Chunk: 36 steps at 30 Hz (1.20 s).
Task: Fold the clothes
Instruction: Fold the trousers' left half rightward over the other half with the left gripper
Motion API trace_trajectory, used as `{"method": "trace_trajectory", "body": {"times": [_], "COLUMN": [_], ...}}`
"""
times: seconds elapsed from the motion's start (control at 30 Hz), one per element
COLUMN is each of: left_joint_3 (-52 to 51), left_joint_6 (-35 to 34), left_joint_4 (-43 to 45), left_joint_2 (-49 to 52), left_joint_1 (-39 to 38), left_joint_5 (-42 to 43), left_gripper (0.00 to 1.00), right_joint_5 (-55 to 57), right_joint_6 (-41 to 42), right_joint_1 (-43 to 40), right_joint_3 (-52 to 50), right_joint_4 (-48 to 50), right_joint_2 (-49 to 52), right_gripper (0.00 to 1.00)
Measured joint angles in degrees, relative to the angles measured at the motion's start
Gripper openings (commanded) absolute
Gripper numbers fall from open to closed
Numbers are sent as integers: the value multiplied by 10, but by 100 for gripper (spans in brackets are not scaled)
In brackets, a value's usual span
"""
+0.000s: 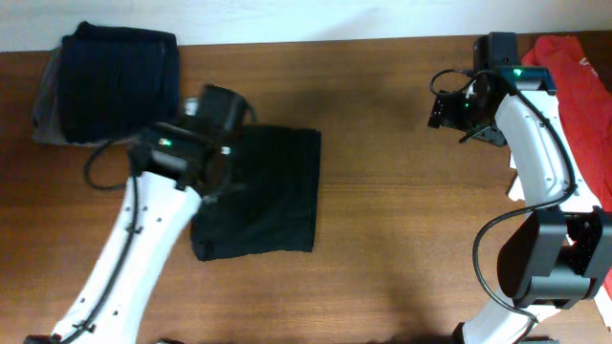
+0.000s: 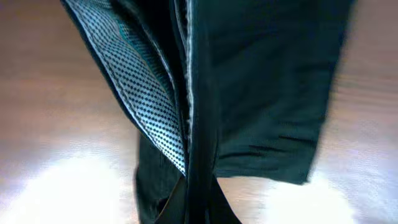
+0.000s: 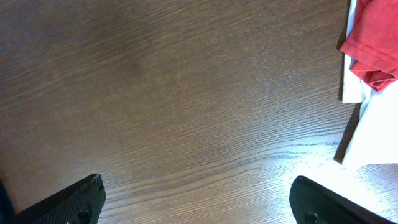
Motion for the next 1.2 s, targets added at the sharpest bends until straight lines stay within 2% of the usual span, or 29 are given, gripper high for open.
{"method": "trace_trajectory", "body": {"times": [0.1,0.23,0.33,0.4,0.63,0.67,0.7,0.73,0.87,0.97,1.0,1.03,1.1,1.17,1.2], "left_joint_3": [-31,-93,-117,-118,-119,-119,-119,-119,-119,-107,-99,-92,-80,-78,-82], "left_joint_6": [0,0,33,53,65,65,65,68,69,69,69,69,69,70,71], "left_joint_4": [59,136,193,231,254,257,261,262,259,216,210,208,203,203,209], "left_joint_2": [5,44,76,91,168,176,181,183,183,182,174,161,120,110,114], "left_joint_1": [-44,-55,-55,-59,-81,-81,-81,-81,-81,-81,-81,-81,-81,-81,-81], "left_joint_5": [4,9,37,67,105,108,112,116,121,122,122,124,131,142,154], "left_gripper": [2,2,2,8,9,16,81,99,99,99,91,73,44,22,15], "right_joint_5": [0,0,0,0,0,0,0,0,0,0,0,0,0,0,0], "right_joint_6": [0,0,0,0,0,0,0,0,0,0,0,0,0,0,0], "right_joint_1": [0,0,0,0,0,0,0,0,0,0,0,0,0,0,0], "right_joint_3": [0,0,0,0,0,0,0,0,0,0,0,0,0,0,0], "right_joint_4": [0,0,0,0,0,0,0,0,0,0,0,0,0,0,0], "right_joint_2": [0,0,0,0,0,0,0,0,0,0,0,0,0,0,0], "right_gripper": [98,98,98,98,98,98,98,98,98,98,98,98,98,98,99]}}
